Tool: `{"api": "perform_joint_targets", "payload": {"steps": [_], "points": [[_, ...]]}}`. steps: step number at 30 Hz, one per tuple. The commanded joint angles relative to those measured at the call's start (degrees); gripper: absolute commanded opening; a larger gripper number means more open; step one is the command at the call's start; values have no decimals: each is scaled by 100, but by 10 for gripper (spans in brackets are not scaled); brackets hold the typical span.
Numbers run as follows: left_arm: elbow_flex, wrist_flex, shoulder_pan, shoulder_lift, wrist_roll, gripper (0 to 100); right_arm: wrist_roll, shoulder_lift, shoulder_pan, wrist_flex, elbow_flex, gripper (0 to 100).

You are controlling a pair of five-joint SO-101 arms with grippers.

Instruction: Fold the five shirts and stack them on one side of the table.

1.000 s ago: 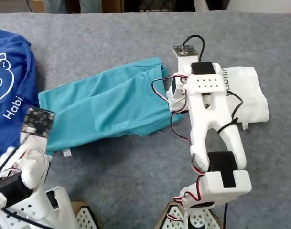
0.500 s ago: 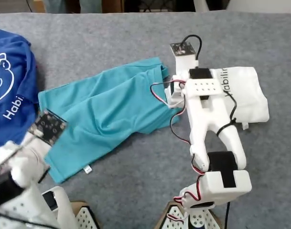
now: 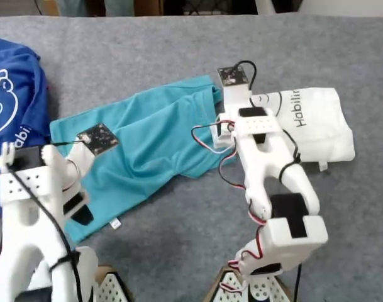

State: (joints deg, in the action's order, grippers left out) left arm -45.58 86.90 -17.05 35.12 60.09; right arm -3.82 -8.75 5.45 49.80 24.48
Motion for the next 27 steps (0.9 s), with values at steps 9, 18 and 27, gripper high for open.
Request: {"api": "perform_joint_targets", "payload": {"steps": [9, 18, 27], "points": [[215, -2321, -444, -1846, -897, 234, 273, -57, 105, -97, -259, 15], [1288, -2989, -391, -3358, -1705, 233, 1143, -66, 97, -905, -233, 15], [2193, -3499, -391, -4114, -2787, 182, 1336, -119, 62, -1240, -207, 15]]}}
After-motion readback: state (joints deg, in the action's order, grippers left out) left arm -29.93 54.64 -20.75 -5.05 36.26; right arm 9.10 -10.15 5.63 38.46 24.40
